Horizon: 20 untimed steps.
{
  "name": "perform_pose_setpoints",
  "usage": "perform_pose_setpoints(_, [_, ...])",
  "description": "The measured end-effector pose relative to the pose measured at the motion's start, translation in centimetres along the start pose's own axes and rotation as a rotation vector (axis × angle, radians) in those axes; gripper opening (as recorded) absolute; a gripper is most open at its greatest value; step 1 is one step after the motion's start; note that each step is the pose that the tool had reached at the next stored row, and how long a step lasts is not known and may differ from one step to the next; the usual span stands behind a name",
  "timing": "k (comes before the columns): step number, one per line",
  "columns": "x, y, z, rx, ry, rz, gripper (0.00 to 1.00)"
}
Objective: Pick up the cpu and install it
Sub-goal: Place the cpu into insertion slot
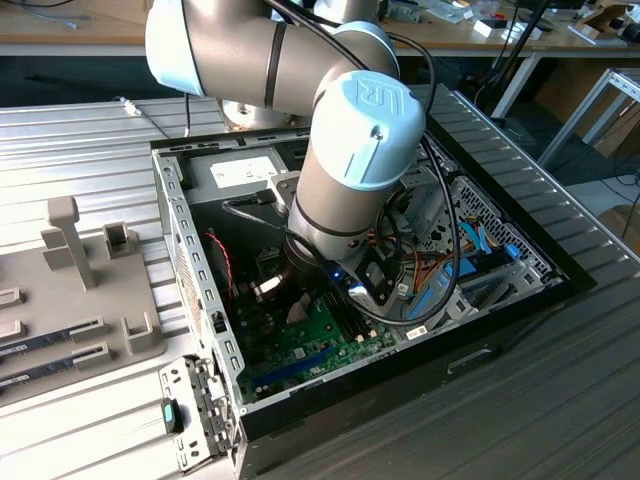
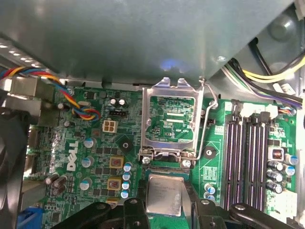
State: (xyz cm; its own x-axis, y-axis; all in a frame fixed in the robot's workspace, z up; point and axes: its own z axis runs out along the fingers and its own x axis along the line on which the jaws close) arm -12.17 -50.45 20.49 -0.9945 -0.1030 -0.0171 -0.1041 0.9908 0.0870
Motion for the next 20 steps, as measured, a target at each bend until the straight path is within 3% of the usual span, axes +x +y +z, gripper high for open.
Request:
perform_pose_setpoints(3, [0.00,0.00,0.02,-0.0003,0.0017,-0.019,0.41])
perform_pose_setpoints(20, [-0.02,-0.20,0.27,-0.0003,0.0016,-0.014,0.41])
